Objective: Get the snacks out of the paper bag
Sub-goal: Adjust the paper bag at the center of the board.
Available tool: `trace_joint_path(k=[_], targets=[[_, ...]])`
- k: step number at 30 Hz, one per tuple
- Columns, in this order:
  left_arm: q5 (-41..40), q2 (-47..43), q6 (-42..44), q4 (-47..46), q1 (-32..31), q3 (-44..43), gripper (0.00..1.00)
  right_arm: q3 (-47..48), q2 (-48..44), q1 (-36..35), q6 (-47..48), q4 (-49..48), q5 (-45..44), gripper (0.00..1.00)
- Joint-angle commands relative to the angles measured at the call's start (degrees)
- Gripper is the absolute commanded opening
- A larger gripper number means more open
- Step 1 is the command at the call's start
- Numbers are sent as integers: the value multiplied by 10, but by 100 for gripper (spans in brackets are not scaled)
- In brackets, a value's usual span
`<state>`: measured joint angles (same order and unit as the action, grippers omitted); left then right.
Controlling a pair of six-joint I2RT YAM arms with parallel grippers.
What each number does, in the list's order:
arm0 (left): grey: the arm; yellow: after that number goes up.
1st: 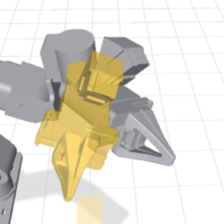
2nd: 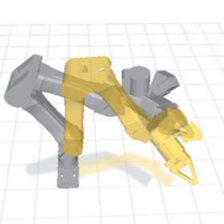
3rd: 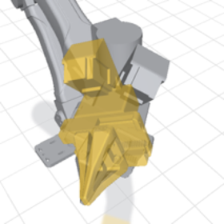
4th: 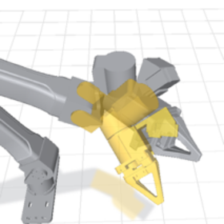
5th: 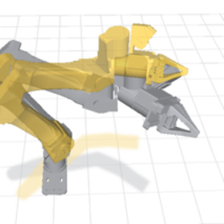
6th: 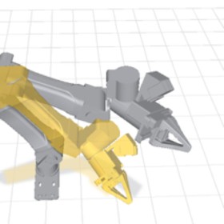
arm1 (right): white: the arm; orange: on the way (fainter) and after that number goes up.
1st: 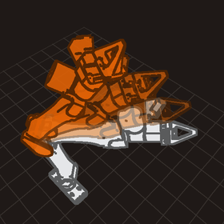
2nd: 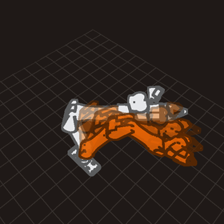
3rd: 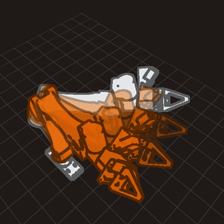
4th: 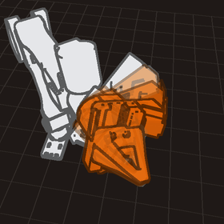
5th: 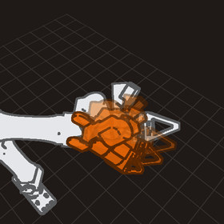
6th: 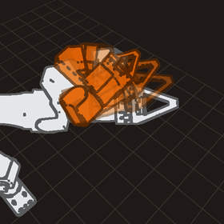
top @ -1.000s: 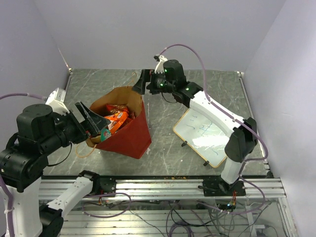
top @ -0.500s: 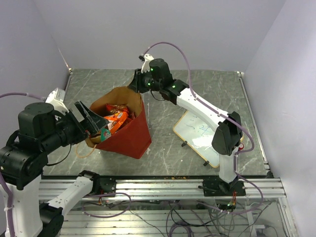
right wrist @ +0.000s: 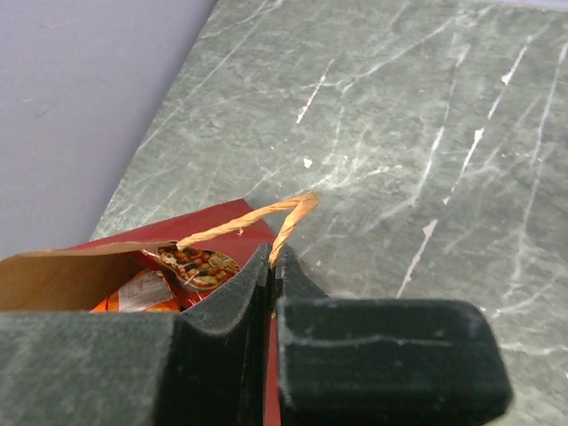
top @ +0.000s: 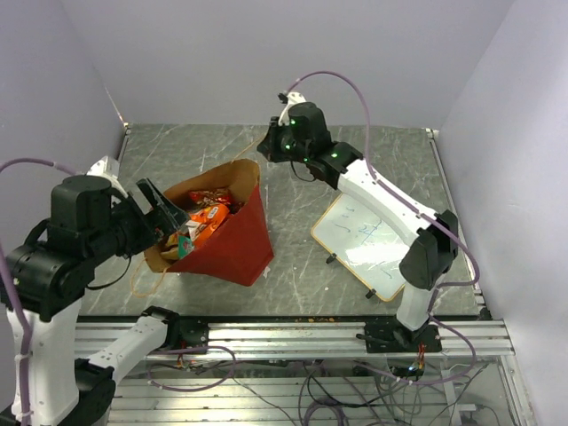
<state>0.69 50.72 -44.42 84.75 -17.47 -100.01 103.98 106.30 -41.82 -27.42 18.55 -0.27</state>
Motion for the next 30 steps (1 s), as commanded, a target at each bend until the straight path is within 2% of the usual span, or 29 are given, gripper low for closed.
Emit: trace_joint_path(k=[1,9,13,20,24,27,30], targets=[[-37,25,-17,-14,-4,25,97,-17,-54,41,-7,-5,-14,0],[-92,24,-52,-12,-4,98,99,-60,-85,88,13,2,3,0],[-122,28,-107,-14,-4,126,99,-81,-99,124,6,-2,41,0],[-162,14,-189,-5,-4,168,100,-92,-105,132,-1,-12,88,0],[-208,39,-195,11,-4,167,87,-89,-102,132,-15,-12,137,0],[-208,67,-184,11,-4,155,75,-93,-102,132,-31,-16,164,0],[-211,56,-191,12,-4,143,78,-99,-105,132,-37,-20,180,0]])
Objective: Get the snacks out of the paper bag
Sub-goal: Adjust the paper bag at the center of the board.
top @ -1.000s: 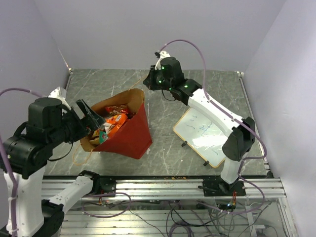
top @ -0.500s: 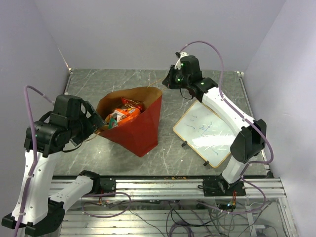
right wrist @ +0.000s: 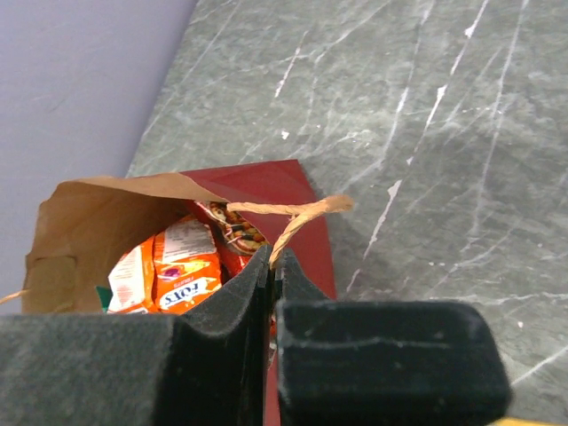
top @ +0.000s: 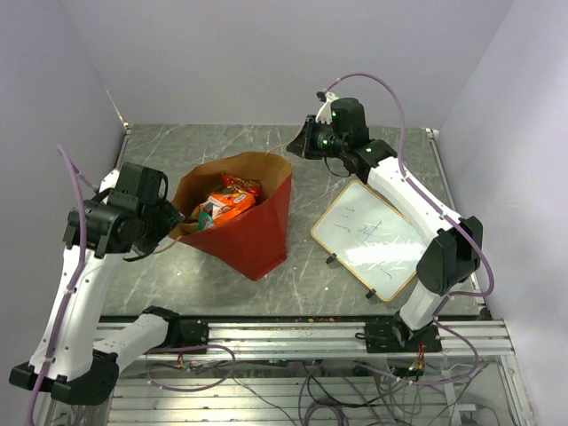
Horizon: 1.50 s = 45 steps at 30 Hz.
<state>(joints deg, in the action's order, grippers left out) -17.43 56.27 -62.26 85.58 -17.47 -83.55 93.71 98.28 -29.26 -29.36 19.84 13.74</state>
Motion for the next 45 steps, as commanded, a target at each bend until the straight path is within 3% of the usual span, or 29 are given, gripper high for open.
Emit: trace_joint_path(k=[1,4,11,14,20,24,32,38,42,45], targets=[[-36,-9,-17,4,-4,-22,82,2,-27,6,-16,-32,41,0],[-56,-45,-18,3,-4,-22,87,0,-31,6,-6,-28,36,0],[-50,-112,-25,4,-4,26,85,-9,-36,7,-10,-22,44,0],[-51,-146,-65,4,-4,70,88,-26,-44,6,-11,-30,41,0],[-35,-153,-200,-9,-4,134,76,-24,-47,6,-3,-21,38,0],[-49,-129,-208,-61,-4,137,74,-22,-46,6,0,-22,41,0],[-105,-79,-233,-50,-4,132,63,-3,-36,6,10,-8,55,0],[-159,-28,-198,-28,-4,95,44,-7,-44,6,7,-4,60,0],[-193,4,-143,-43,-4,41,21,-4,-47,7,9,3,73,0],[-231,26,-49,-87,-4,-27,8,0,-46,4,3,0,97,0]])
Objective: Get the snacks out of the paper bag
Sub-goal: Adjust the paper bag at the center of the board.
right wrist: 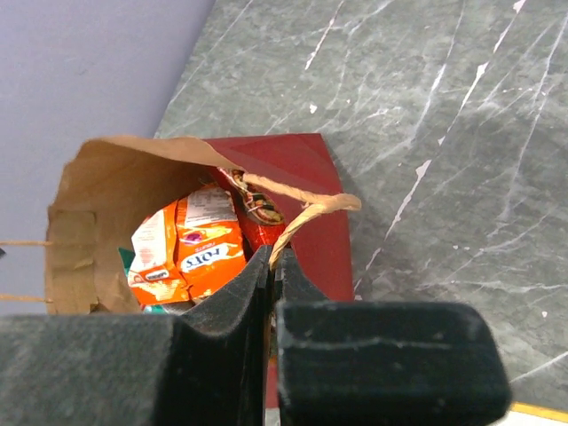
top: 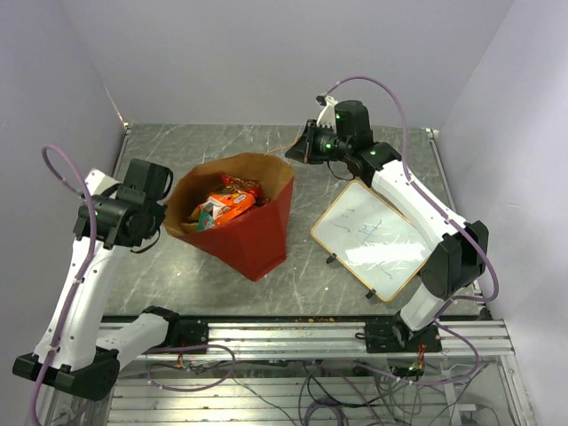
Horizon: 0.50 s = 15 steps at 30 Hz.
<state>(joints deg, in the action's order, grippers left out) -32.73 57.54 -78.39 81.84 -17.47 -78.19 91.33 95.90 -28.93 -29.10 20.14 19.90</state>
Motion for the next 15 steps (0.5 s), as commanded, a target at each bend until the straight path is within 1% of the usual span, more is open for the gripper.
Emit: trace_joint_path(k=[1,5,8,11,15], targets=[[-96,22,143,-60,-4,-103,7,24,-23,-3,-3,-8,40,0],[-181,49,235,-97,-3,-186,7,27,-26,-34,-21,-22,36,0],[-202,59,304,-147,-3,-217,7,35,-20,-67,-35,-25,28,0],[-177,54,392,-232,-3,-211,7,28,-20,-111,-59,-42,15,0],[-107,43,474,-319,-2,-184,7,-26,-29,-151,-106,-94,2,0]])
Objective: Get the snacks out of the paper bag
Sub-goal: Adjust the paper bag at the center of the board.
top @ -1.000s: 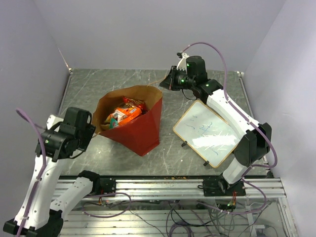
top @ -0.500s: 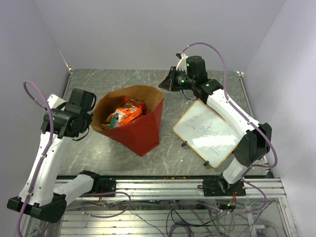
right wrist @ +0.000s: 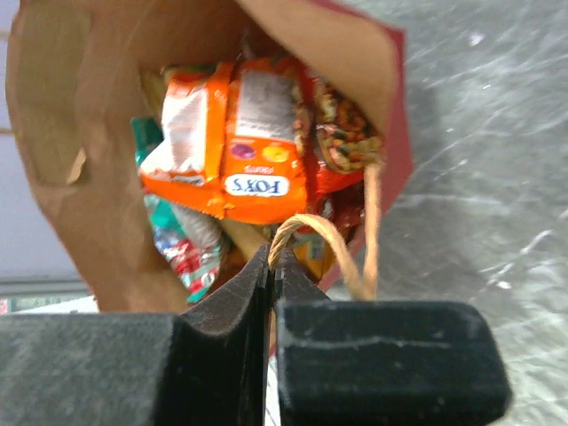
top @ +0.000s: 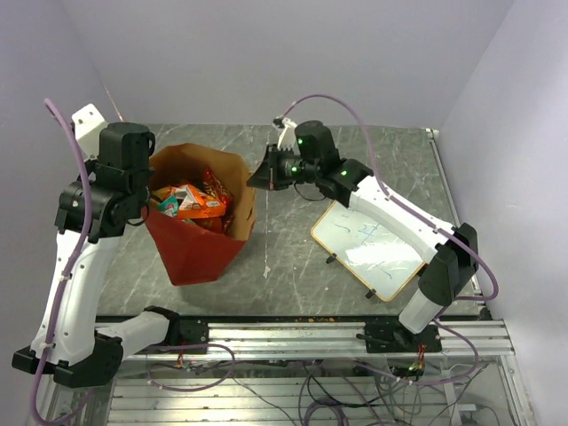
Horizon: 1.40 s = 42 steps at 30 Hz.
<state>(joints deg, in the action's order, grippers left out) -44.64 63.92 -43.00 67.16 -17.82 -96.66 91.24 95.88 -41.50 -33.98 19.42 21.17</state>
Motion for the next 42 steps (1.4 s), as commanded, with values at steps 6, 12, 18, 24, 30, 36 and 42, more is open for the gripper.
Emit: trace_joint_path(k=[6,12,18,24,30,36,42], targets=[[183,-36,156,-229,2,67,7,-87,-32,-58,-68,-89,-1,0],[331,-56,116,-241,2,106,7,-141,-62,-65,-51,-69,1,0],[384,-62,46,-224,2,112,7,-154,-79,-66,-25,-23,-15,0],[370,-49,33,-174,2,86,7,-139,-107,-64,38,94,-133,3],[356,-57,16,-168,2,90,7,-145,-153,-58,109,177,-207,32],[361,-54,8,-163,2,86,7,-103,-189,-57,196,251,-285,71],[379,-45,8,-159,2,78,7,-44,-149,-64,197,198,-211,73]])
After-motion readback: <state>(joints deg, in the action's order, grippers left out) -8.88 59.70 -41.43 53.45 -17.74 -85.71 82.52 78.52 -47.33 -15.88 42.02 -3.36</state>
